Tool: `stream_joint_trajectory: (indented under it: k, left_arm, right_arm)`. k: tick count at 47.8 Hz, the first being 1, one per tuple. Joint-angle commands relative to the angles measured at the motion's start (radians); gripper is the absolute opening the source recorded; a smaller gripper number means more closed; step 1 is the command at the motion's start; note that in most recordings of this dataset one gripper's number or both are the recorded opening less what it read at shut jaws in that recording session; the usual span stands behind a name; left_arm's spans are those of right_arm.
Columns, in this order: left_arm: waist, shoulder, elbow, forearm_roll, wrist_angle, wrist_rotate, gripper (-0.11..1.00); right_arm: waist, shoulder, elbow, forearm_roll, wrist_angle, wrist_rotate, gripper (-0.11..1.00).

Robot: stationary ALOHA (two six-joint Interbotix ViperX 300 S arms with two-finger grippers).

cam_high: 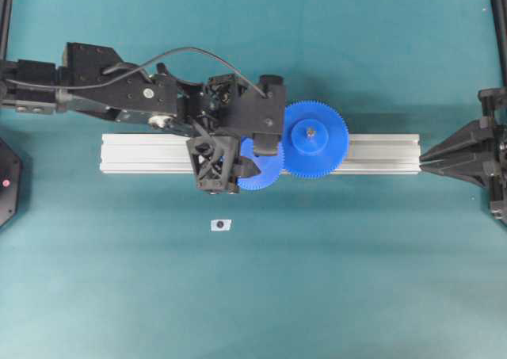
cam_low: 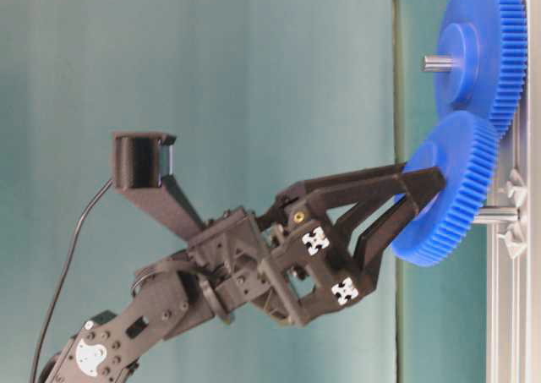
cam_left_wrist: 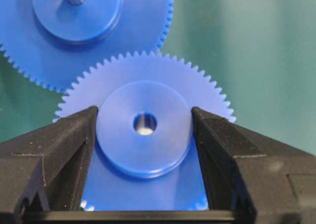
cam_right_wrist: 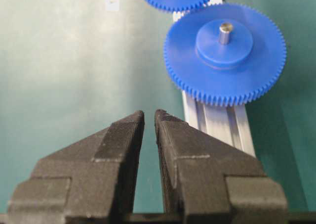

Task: Find the location of the shaft and insert the small gear.
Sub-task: 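Carry the gear to the empty shaft beside the large gear, then align the gear hole over the shaft and push it down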

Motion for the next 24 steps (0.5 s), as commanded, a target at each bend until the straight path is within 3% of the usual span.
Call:
stream_joint_trajectory:
  k: [1, 24]
  left_arm:
    - [0.005, -0.04, -0.003, 0.003, 0.015, -0.002, 0.65]
    - [0.006, -0.048, 0.006, 0.003, 0.037, 0.012, 0.65]
  right_arm:
    - [-0.003, 0.005, -0.009, -0.002, -0.003, 0.009, 0.21]
    - [-0.005, 0.006, -0.005, 0.0, -0.009, 0.009, 0.21]
